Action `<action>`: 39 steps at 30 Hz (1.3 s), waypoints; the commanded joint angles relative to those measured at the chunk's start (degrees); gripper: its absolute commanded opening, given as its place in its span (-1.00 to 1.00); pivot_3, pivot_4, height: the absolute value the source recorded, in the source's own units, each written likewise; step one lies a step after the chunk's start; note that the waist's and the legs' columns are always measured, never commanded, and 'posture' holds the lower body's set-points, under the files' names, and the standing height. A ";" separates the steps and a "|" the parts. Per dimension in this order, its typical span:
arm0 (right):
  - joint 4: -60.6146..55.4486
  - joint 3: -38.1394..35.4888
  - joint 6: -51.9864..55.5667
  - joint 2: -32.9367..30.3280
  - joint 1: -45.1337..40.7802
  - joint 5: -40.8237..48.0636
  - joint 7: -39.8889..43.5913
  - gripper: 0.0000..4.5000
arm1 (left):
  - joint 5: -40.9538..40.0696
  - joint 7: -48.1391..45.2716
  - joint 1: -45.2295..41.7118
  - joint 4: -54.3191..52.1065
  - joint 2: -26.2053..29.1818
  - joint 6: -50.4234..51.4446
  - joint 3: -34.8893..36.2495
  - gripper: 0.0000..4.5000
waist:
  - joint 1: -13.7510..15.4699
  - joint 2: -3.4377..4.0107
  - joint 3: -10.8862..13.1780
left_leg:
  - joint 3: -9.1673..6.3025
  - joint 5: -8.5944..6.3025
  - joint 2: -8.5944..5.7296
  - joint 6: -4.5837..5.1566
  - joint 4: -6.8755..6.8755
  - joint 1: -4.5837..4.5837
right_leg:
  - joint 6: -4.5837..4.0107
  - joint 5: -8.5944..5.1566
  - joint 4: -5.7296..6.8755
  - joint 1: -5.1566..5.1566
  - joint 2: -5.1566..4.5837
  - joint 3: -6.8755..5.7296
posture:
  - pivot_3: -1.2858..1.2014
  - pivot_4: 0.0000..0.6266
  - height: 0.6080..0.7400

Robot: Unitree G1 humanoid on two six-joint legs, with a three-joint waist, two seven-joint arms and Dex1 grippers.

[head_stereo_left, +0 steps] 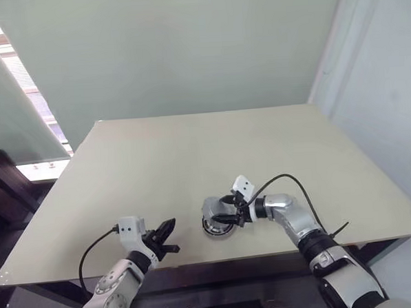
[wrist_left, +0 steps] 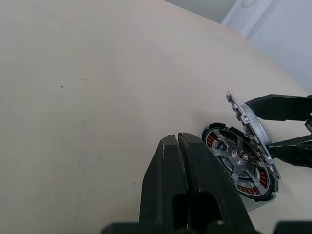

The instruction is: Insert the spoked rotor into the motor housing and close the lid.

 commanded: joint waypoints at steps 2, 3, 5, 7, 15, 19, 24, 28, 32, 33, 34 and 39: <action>-3.56 2.04 3.45 -1.26 -2.82 -2.10 1.58 0.45 | -0.79 -0.14 -1.17 -2.60 0.15 -0.24 -0.14 -1.00 | 0.02 0.00 0.00 | -0.01 0.00 0.00 0.00 0.01 0.00 | 0.00 0.00 0.01 0.01 0.00 0.00 | 0.03 -1.00 1.00; -4.01 2.90 4.60 -1.65 -3.21 -2.88 1.82 0.45 | -0.76 -0.14 -1.28 -2.51 0.10 -0.23 -0.23 -1.00 | 0.01 0.00 0.00 | -0.01 0.00 0.00 0.00 0.01 0.00 | 0.00 0.00 0.01 0.01 0.00 0.00 | 0.03 -1.00 1.00; -4.83 4.11 6.92 -2.06 -3.77 -4.06 1.74 0.45 | -0.69 -0.15 -1.44 -2.36 0.02 -0.23 -0.38 -1.00 | 0.02 0.00 0.00 | 0.00 0.00 0.00 0.00 0.02 0.00 | 0.00 0.00 0.02 0.01 0.00 0.00 | 0.03 -1.00 1.00; -5.41 5.57 9.34 -2.27 -4.52 -5.62 1.34 0.45 | -0.63 -0.16 -1.63 -2.17 -0.11 -0.25 -0.52 -1.00 | 0.02 0.00 -0.01 | -0.01 0.00 0.00 0.00 0.02 0.01 | 0.00 0.00 0.03 0.01 0.00 0.00 | 0.03 -1.00 1.00; -5.77 10.07 14.65 -1.91 -5.92 -9.93 1.38 0.45 | -0.36 -0.25 -1.88 -1.68 -0.89 -0.66 -1.10 -1.00 | 0.04 0.00 -0.02 | -0.01 0.00 -0.01 0.00 0.03 0.02 | 0.00 0.00 0.04 0.03 0.00 0.00 | 0.03 -1.00 1.00; -6.00 12.09 15.93 -2.11 -6.03 -11.74 1.99 0.45 | -0.33 -0.22 -1.82 -1.55 -1.18 -0.91 -1.29 -1.00 | 0.03 0.00 -0.03 | -0.02 0.00 -0.01 -0.01 0.03 0.03 | 0.00 0.00 0.04 0.05 0.00 0.00 | 0.03 -1.00 1.00; -6.30 13.61 17.33 -2.44 -5.99 -13.29 2.23 0.45 | -0.27 -0.22 -1.52 -1.47 -1.45 -1.18 -1.44 -1.00 | 0.03 0.01 -0.03 | -0.03 0.00 -0.02 -0.01 0.03 0.04 | 0.00 0.00 0.04 0.06 0.00 0.00 | 0.03 -1.00 1.00; -5.82 14.52 18.60 -2.25 -6.17 -14.67 1.60 0.45 | -0.19 -0.18 -1.41 -1.44 -1.67 -1.23 -1.50 -1.00 | 0.03 0.01 -0.04 | -0.05 0.00 -0.03 -0.01 0.03 0.03 | 0.01 0.00 0.04 0.07 0.00 0.00 | 0.03 -1.00 1.00; -5.80 14.67 19.73 -1.87 -6.10 -15.32 1.14 0.45 | -0.14 -0.15 -1.44 -1.41 -1.82 -1.29 -1.55 -1.00 | 0.03 0.01 -0.04 | -0.05 0.00 -0.04 -0.01 0.03 0.09 | 0.01 0.00 0.04 0.12 0.00 0.00 | 0.03 -1.00 1.00; -5.85 14.66 20.13 -1.78 -6.06 -15.43 0.95 0.45 | -0.13 -0.16 -1.43 -1.40 -1.86 -1.30 -1.56 -1.00 | 0.03 0.01 -0.04 | -0.05 0.00 -0.04 -0.01 0.03 0.13 | 0.01 0.00 0.03 0.16 0.00 0.00 | 0.03 -1.00 1.00; -5.90 14.62 20.51 -1.68 -6.03 -15.47 0.83 0.45 | -0.11 -0.19 -1.41 -1.39 -1.90 -1.32 -1.56 -1.00 | 0.03 0.01 -0.04 | -0.05 -0.01 -0.04 -0.01 0.03 0.18 | 0.01 0.00 0.02 0.21 0.00 0.00 | 0.03 -1.00 1.00; -6.46 14.01 22.82 -1.16 -5.86 -15.54 -0.80 0.45 | -0.13 -0.27 -1.29 -1.34 -2.04 -1.42 -1.60 -1.00 | 0.02 0.01 -0.03 | -0.05 -0.02 -0.03 -0.04 0.02 0.40 | 0.00 -0.01 0.02 0.39 -0.01 0.00 | 0.03 -1.00 1.00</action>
